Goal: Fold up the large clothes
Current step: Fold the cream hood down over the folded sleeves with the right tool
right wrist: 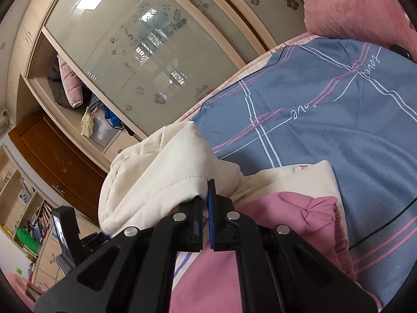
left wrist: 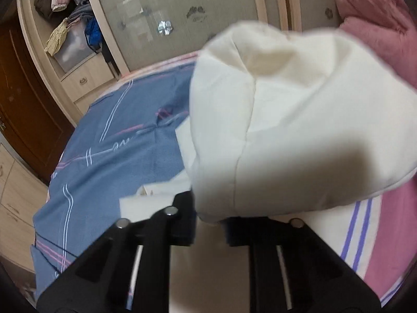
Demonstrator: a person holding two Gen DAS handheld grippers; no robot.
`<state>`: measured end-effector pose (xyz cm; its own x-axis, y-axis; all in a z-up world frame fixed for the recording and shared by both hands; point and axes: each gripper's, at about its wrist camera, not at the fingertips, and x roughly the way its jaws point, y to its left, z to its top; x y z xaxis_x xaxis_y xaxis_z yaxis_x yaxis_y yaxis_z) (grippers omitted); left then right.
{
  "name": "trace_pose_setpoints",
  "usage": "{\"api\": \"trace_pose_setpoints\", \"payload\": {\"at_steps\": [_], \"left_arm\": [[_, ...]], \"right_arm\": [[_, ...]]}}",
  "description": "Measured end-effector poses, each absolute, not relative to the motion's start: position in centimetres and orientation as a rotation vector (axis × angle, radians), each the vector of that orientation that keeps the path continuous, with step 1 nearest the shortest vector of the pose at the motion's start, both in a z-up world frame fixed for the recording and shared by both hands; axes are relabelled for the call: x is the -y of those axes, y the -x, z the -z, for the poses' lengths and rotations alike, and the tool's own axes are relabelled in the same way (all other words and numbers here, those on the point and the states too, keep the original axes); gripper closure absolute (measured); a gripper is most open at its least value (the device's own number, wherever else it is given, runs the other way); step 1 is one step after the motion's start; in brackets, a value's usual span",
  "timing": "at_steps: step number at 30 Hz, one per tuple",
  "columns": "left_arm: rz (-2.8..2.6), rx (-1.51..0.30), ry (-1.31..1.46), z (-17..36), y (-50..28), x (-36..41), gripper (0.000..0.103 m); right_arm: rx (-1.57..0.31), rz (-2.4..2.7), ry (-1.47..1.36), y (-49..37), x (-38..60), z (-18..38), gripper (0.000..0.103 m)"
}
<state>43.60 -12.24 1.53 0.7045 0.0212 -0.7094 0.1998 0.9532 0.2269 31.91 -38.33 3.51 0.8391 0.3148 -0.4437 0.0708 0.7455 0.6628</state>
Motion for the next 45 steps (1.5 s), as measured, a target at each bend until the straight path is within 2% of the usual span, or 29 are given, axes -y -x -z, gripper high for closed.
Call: {"api": "trace_pose_setpoints", "payload": {"at_steps": [7,11,16,23,25,26,27,28,29,32,36,39,41,43,45], "left_arm": [[0.210,-0.657,-0.218,-6.7,-37.7,10.6,0.095],[0.272,-0.643,-0.216,-6.6,-32.9,9.4,0.096],[0.361,-0.710,-0.183,-2.6,-26.2,7.9,0.096],[0.428,-0.827,-0.199,4.0,-22.3,8.5,0.096],[0.454,-0.787,-0.271,3.6,-21.1,9.3,0.092],[0.464,-0.758,-0.279,3.0,-20.5,9.3,0.072],[0.473,-0.704,-0.264,1.8,-19.6,9.1,0.026],[0.464,-0.663,-0.240,0.9,-18.9,8.8,0.006],[0.444,-0.599,-0.198,-0.3,-18.4,8.2,0.002],[0.427,-0.552,-0.063,-4.0,-19.9,7.3,0.002],[0.301,-0.524,0.036,-8.7,-26.5,9.2,0.002],[0.229,-0.508,0.021,-9.9,-31.6,12.3,0.002],[0.169,-0.536,-0.003,-9.2,-34.2,13.6,0.002],[0.152,-0.664,-0.025,-5.9,-36.6,14.6,0.002],[0.172,-0.785,-0.085,-1.4,-37.2,15.1,0.011]], "right_arm": [[-0.581,-0.154,-0.687,-30.5,38.0,-4.0,0.101],[-0.598,-0.183,-0.566,-28.4,36.5,-4.7,0.101],[-0.681,-0.189,-0.478,-25.6,35.1,-2.9,0.101],[-0.786,-0.138,-0.372,-21.8,34.4,-0.3,0.100],[-0.811,-0.127,-0.348,-20.7,34.6,-0.4,0.084],[-0.807,-0.118,-0.330,-19.7,34.6,-1.0,0.060],[-0.779,-0.102,-0.320,-18.9,34.7,-1.7,0.035],[-0.719,-0.076,-0.311,-18.0,34.8,-2.8,0.028],[-0.678,-0.059,-0.310,-17.6,35.1,-3.8,0.020],[-0.554,-0.042,-0.350,-18.3,35.5,-7.5,0.009],[-0.550,-0.006,-0.368,-25.4,34.9,-10.5,0.009],[-0.597,0.058,-0.355,-31.3,34.0,-10.1,0.009],[-0.668,0.098,-0.315,-33.8,33.0,-7.9,0.009],[-0.766,0.144,-0.252,-34.9,32.2,-4.1,0.009],[-0.840,0.109,-0.229,-34.5,31.6,-0.5,0.009]]}}
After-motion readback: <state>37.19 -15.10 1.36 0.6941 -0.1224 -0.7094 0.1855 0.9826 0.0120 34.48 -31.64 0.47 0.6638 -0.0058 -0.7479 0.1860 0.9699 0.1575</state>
